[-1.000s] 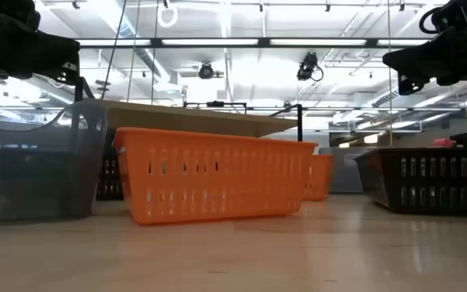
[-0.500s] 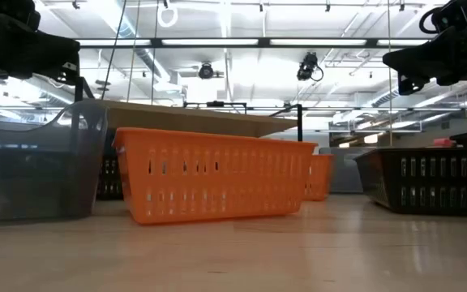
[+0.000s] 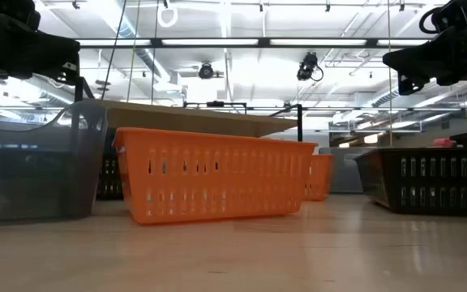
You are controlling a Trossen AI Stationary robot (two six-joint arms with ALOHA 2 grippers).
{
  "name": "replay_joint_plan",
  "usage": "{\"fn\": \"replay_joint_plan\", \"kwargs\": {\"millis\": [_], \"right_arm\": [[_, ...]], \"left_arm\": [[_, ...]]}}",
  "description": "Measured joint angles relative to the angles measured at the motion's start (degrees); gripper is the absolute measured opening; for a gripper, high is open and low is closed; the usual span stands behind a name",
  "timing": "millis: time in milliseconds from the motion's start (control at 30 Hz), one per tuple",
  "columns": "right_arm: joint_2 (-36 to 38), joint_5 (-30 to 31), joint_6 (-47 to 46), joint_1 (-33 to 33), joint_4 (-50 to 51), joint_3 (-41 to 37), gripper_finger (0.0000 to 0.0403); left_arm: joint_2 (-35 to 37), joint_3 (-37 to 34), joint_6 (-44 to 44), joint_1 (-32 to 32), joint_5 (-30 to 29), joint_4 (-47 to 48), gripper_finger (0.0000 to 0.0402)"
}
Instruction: Stack baskets on shelf by color
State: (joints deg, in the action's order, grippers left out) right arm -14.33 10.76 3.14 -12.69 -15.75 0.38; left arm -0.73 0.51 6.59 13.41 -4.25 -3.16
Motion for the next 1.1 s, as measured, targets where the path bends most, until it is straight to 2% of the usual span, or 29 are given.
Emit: {"fn": "replay_joint_plan", "kwargs": {"millis": [1100], "right_arm": [[0.0, 0.0, 0.0, 0.0, 0.0, 0.0, 0.0012]], "left_arm": [[0.0, 0.0, 0.0, 0.0, 0.0, 0.0, 0.0031]]}}
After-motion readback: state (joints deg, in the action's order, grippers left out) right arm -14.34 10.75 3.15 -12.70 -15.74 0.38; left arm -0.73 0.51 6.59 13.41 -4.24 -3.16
